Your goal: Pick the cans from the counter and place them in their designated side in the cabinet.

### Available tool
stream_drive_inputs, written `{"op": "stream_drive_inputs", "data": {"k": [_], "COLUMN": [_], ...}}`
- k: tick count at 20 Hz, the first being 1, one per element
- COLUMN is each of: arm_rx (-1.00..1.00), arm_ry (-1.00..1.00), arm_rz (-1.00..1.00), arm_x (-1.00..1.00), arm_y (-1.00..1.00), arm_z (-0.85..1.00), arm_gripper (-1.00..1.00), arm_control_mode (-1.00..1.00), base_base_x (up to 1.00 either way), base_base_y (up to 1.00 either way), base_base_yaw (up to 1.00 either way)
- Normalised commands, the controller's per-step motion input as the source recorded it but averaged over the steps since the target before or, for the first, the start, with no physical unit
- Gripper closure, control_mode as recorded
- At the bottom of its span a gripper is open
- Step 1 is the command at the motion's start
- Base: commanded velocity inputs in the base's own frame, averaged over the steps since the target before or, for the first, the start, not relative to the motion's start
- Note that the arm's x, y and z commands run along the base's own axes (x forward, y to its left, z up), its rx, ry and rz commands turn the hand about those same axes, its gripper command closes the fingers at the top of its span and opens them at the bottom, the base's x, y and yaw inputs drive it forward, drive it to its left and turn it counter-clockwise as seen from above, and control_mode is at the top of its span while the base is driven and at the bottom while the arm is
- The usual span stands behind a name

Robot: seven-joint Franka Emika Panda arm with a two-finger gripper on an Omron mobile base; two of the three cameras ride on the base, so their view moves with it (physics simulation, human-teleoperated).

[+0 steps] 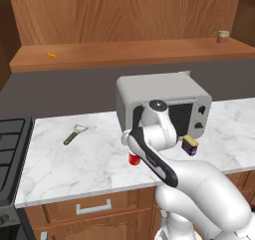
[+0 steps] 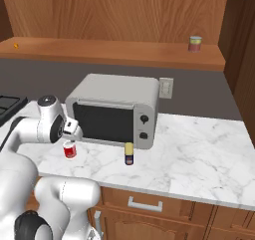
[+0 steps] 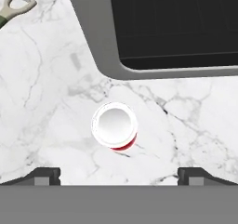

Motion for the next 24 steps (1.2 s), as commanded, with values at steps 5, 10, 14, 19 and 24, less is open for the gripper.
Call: {"op": "stream_drive_inputs", "data": {"k": [5, 10, 14, 19, 24], "arm_rx": [0.0, 0.0, 0.0, 0.0, 0.0], "arm_ry": [0.0, 0.0, 0.0, 0.01, 0.01], "arm_rz": [0.0, 0.0, 0.0, 0.0, 0.0], "arm_x": [0.1, 0.13, 0.11, 0.08, 0.09], "arm_y": [0.0, 0.0, 0.02, 0.05, 0.07], "arm_z": [-0.15, -0.14, -0.14, -0.14, -0.13], "arm_gripper": [-1.0, -1.0, -1.0, -1.0, -1.0], "arm_control_mode": [-1.0, -1.0, -1.0, -1.0, -1.0], "base_base_x": [0.0, 0.0, 0.0, 0.0, 0.0], "base_base_y": [0.0, 0.0, 0.0, 0.0, 0.0], "base_base_yaw": [0.0, 0.0, 0.0, 0.0, 0.0]}}
